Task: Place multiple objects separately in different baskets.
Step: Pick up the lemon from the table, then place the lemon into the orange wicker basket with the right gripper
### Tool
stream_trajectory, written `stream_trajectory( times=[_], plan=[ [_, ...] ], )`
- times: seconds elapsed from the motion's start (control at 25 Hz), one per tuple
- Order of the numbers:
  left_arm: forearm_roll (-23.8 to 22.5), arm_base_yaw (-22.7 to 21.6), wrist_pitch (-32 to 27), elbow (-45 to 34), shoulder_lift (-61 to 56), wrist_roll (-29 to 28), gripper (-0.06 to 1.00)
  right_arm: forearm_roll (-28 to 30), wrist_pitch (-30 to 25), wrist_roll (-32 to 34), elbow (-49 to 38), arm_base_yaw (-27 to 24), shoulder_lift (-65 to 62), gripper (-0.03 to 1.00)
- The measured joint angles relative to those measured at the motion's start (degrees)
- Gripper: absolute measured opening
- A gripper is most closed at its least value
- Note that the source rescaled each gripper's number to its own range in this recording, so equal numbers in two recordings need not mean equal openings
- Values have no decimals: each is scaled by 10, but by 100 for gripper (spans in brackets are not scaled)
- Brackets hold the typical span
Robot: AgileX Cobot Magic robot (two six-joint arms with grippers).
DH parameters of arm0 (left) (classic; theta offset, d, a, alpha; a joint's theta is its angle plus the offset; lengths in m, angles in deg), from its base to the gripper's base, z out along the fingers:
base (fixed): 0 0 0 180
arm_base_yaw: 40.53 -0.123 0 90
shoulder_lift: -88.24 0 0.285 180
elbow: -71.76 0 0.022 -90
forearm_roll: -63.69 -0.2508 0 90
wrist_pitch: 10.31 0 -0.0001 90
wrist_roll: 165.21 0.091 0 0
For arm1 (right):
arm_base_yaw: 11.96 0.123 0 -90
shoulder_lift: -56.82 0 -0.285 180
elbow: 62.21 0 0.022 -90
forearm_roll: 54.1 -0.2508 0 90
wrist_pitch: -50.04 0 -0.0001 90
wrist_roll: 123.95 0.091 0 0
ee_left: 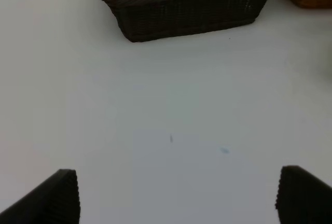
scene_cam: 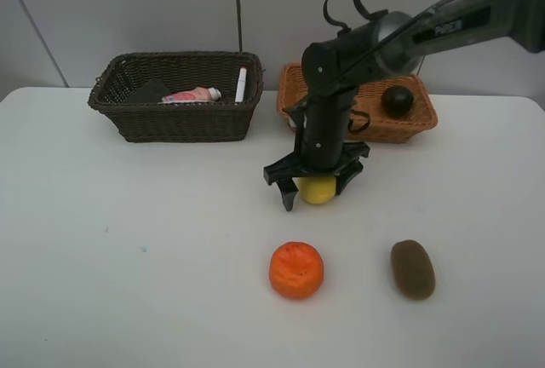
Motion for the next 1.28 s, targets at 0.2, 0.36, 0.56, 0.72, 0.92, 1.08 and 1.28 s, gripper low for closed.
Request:
stream_trajectory(
  times=[0.2, 0.36, 0.56, 0.72, 0.92, 1.08, 1.28],
  plan=[
    [0, 0, 1, 0, 0, 0, 100, 6, 6, 1, 1, 0, 9, 92],
    [0, 0, 1, 0, 0, 0, 100, 22, 5, 2, 2, 0, 10, 41],
    [0, 0, 1, 0, 0, 0, 100, 27, 4, 2, 3, 0, 10, 9],
    [0, 0, 1, 0, 0, 0, 100, 26, 0, 1, 3, 0, 2, 9],
    [0, 0, 1, 0, 0, 0, 100, 43, -9, -1, 21, -3, -62, 9],
    [0, 0, 1, 0, 0, 0, 100, 58, -9, -14, 91, -39, -79, 9],
    [0, 0, 1, 0, 0, 0, 100, 47, 16, -52, 184, -128, -35, 9]
  ],
)
